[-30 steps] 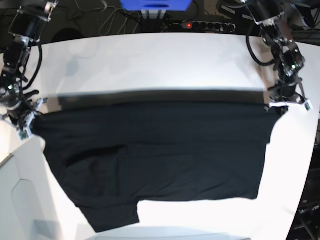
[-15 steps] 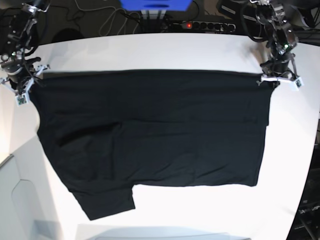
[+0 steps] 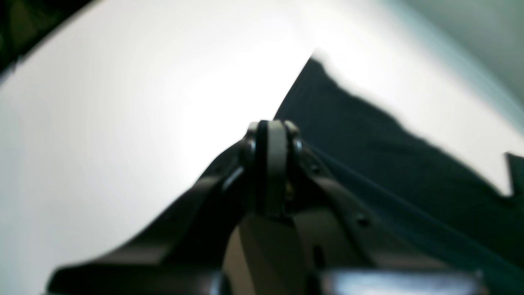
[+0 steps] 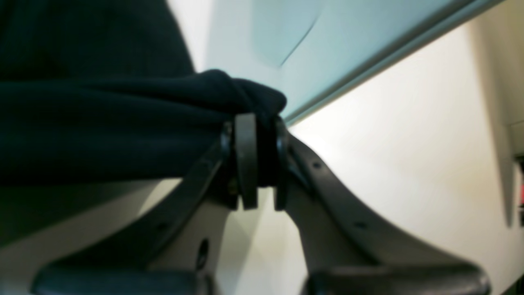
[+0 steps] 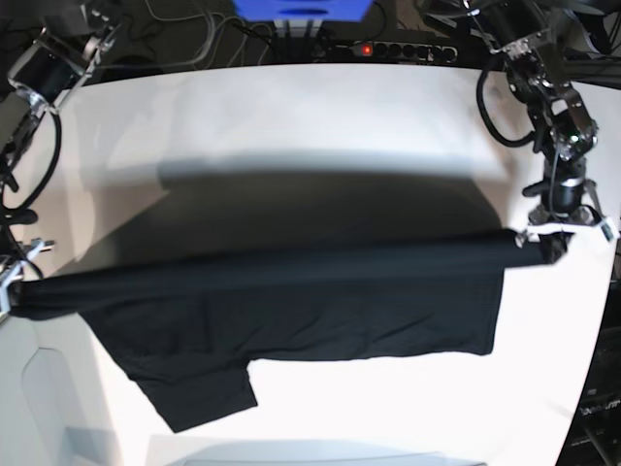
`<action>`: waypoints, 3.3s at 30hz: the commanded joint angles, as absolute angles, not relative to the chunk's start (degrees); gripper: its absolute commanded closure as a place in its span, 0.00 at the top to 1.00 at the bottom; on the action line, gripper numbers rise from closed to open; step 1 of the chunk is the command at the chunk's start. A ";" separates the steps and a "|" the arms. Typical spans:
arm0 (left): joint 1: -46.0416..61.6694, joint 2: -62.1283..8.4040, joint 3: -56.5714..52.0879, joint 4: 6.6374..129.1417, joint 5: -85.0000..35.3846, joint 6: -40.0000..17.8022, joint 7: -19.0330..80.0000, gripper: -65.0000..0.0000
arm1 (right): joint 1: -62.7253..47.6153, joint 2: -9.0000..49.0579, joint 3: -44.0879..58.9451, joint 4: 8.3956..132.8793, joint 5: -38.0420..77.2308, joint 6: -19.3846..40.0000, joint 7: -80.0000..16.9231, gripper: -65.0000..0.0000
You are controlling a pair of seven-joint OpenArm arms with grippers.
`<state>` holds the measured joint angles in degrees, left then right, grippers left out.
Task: Fold the T-shirt properly
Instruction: 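Pull the held shoulder edge back toward the arms, stretching the shirt flat, then release the shoulders and move both grippers to the hem corners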
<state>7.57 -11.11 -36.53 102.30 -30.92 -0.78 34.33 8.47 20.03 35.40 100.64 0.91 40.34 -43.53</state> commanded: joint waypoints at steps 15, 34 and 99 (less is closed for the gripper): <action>23.60 -6.20 -36.88 101.67 -30.20 -0.31 32.13 0.00 | -13.76 16.66 38.37 107.38 0.04 40.00 -42.68 0.00; 30.90 -6.81 -37.41 97.63 -30.11 -0.31 32.13 0.00 | -23.78 15.25 37.93 103.87 0.04 40.00 -42.68 0.00; -11.12 -17.36 -36.44 78.37 -29.58 -0.22 40.22 0.53 | 36.35 18.15 15.52 36.70 -0.04 27.12 -15.78 0.55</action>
<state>-10.48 -16.21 -36.14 77.21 -29.12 -0.25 41.39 34.06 17.06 15.46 35.46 -1.06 27.62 -17.39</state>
